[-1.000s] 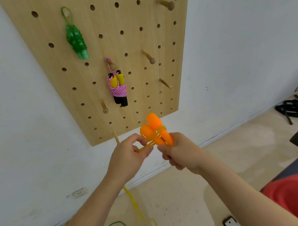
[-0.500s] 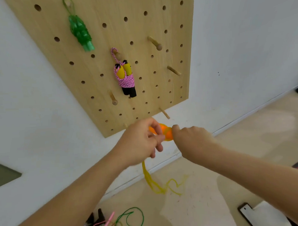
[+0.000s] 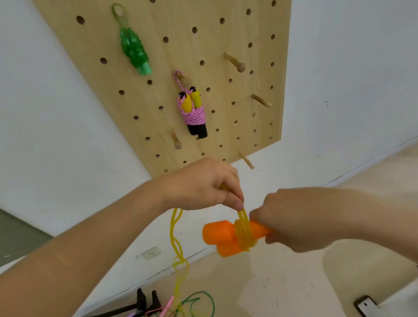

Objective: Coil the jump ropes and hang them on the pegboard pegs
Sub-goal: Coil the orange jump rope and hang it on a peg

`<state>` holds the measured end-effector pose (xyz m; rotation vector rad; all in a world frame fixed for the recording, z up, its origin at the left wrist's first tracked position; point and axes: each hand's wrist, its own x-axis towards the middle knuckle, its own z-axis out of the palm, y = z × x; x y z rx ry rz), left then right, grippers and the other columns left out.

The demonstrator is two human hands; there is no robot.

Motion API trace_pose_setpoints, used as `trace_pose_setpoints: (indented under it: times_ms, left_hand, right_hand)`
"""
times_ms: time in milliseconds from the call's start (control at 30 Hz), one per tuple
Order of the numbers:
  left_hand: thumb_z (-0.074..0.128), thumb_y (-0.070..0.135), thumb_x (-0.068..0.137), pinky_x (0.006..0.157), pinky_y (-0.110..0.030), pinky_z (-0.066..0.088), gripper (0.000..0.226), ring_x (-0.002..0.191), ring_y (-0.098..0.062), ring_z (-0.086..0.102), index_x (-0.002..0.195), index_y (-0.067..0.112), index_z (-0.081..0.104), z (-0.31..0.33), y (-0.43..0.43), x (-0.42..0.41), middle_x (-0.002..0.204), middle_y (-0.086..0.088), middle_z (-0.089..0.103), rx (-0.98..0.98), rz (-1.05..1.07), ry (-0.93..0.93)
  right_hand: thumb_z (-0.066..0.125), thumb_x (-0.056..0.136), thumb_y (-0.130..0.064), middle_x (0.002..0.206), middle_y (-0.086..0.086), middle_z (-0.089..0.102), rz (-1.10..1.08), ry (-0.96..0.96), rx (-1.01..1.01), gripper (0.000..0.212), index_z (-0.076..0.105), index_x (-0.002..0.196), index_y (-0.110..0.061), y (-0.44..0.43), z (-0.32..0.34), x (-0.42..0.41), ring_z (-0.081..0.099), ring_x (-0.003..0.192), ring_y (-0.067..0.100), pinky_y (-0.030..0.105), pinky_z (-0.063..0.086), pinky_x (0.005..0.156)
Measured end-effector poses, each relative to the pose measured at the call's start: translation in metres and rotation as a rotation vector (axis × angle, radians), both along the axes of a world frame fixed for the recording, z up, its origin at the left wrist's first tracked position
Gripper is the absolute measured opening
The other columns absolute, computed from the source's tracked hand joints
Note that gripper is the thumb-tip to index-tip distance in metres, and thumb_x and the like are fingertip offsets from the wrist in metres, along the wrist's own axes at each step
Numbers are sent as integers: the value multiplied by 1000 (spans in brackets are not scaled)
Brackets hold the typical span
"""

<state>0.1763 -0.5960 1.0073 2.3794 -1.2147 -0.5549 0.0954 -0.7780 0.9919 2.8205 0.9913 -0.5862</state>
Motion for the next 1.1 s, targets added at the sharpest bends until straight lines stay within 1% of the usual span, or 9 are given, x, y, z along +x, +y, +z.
trace_pose_setpoints:
  times_ms: [100, 233, 333, 433, 633, 767, 867, 967, 1100]
  left_hand:
    - [74, 38, 73, 71, -28, 53, 16, 77, -15, 66, 81, 25, 76, -3, 5, 9, 79, 2, 71, -257, 110, 426]
    - [80, 61, 56, 64, -26, 54, 37, 71, -9, 66, 74, 30, 75, -17, -2, 11, 75, 7, 71, -523, 204, 721]
    - [81, 42, 68, 55, -26, 54, 29, 67, -14, 67, 84, 20, 72, -50, 2, 4, 79, -1, 69, -857, 299, 1043]
    - [72, 16, 75, 47, -27, 51, 9, 59, -19, 63, 79, 9, 68, -76, 5, -6, 76, -11, 64, -1001, 708, 1241]
    - [66, 8, 80, 47, -19, 30, 11, 51, -10, 37, 70, 13, 69, -85, -3, -29, 58, -3, 45, -998, 590, 784]
    - [55, 17, 95, 46, -18, 30, 23, 47, -10, 35, 79, 7, 68, -85, -8, -38, 51, -1, 46, -843, 774, 487]
    - [50, 33, 97, 48, -23, 34, 32, 41, -10, 38, 75, 12, 62, -84, -16, -48, 46, 1, 52, -648, 853, 384]
    - [49, 39, 96, 56, -24, 40, 8, 51, -7, 52, 97, 31, 49, -84, -20, -55, 59, 7, 61, -384, 855, 1]
    - [52, 40, 94, 43, -23, 30, 20, 51, -14, 58, 104, 34, 35, -87, -13, -53, 62, 8, 61, -85, 791, -552]
  right_hand:
    - [51, 97, -39, 71, -10, 44, 6, -43, 157, 14, 48, 95, -25, -2, 17, 5, 52, 66, 13, 27, 39, 58]
    - [57, 94, -39, 68, -8, 49, -56, -11, 397, 20, 51, 90, -20, -8, 28, 17, 51, 63, 9, 21, 39, 59]
    - [63, 91, -31, 63, -6, 51, -139, 60, 592, 22, 54, 83, -14, -15, 27, 23, 48, 59, 8, 18, 35, 55]
    - [66, 91, -25, 62, -1, 52, -179, 199, 709, 23, 59, 85, -4, -14, 20, 26, 45, 55, 8, 25, 38, 56]
    - [63, 93, -18, 55, -2, 49, -456, 461, 933, 26, 57, 91, 8, -21, 11, 39, 41, 45, 11, 21, 33, 43]
    - [64, 92, -16, 59, 4, 53, -587, 501, 947, 18, 64, 74, -13, -17, 7, 47, 42, 44, 12, 21, 32, 42]
    - [64, 91, -17, 60, 5, 55, -649, 437, 922, 19, 60, 74, -10, -12, 3, 51, 44, 45, 13, 23, 35, 43]
    - [64, 90, -19, 61, 5, 56, -698, 388, 881, 18, 60, 76, -8, -9, -2, 55, 45, 45, 13, 23, 36, 44]
    - [63, 90, -19, 62, 6, 54, -776, 360, 931, 16, 59, 82, -6, -8, -6, 61, 43, 46, 13, 22, 35, 44]
